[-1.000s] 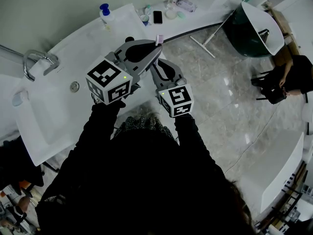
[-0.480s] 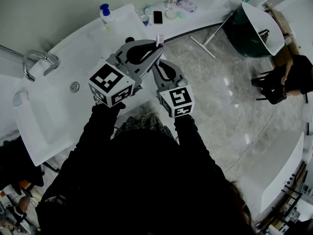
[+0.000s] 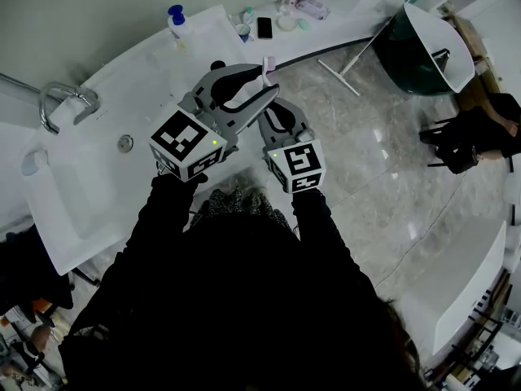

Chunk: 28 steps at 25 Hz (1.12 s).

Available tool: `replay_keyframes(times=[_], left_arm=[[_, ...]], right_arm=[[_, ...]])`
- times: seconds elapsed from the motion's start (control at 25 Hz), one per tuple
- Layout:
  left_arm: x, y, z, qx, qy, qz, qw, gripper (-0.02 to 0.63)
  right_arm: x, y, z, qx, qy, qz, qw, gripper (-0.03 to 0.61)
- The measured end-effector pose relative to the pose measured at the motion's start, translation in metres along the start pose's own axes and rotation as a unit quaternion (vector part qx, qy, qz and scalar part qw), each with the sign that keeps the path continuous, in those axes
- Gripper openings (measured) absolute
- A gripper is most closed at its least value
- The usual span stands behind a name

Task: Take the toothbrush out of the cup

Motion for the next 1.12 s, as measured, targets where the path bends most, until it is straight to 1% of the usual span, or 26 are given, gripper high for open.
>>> replay_keyframes(times=[0.32, 0.52, 0.6, 0.72, 0.84, 0.96, 1.12], left_arm=[[0.007, 0.006, 0.003, 0.000, 0.002, -0.008, 1.0000, 0.127], [0.018, 0.015, 0.011, 0.013, -0.010, -0.020, 0.9997, 0.123], [0.022, 0.019, 0.016, 0.012, -0.005, -0.031, 0.9994, 0.109], [0.025, 0.022, 0.024, -0.008, 0.011, -0.052, 0.9985, 0.059], [0.028, 0.022, 0.032, -0.021, 0.016, -0.062, 0.9978, 0.030], [0.031, 0.022, 0.038, -0.030, 0.020, -0.070, 0.9969, 0.009], [0.038, 0.027, 0.042, -0.033, 0.017, -0.092, 0.9951, 0.009]], right_arm=[[0.006, -0.014, -0.006, -0.002, -0.006, 0.019, 1.000, 0.052], [0.010, -0.018, -0.013, 0.001, -0.015, 0.029, 0.999, 0.053], [0.012, -0.019, -0.015, 0.003, -0.018, 0.030, 0.999, 0.052], [0.014, -0.020, -0.017, 0.001, -0.022, 0.030, 0.999, 0.052], [0.014, -0.019, -0.020, 0.002, -0.026, 0.031, 0.999, 0.052], [0.014, -0.020, -0.022, -0.008, -0.032, 0.031, 0.999, 0.052], [0.016, -0.021, -0.026, -0.010, -0.037, 0.033, 0.999, 0.052]])
Point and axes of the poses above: the fingertips, and each gripper's own axes: x backward along the fingers, y to its left, z out of its underside, the point moved 7 cm from there along x, backward along the fingers, and after that the axes turned 2 degrees about x, right-handed, at the moved point
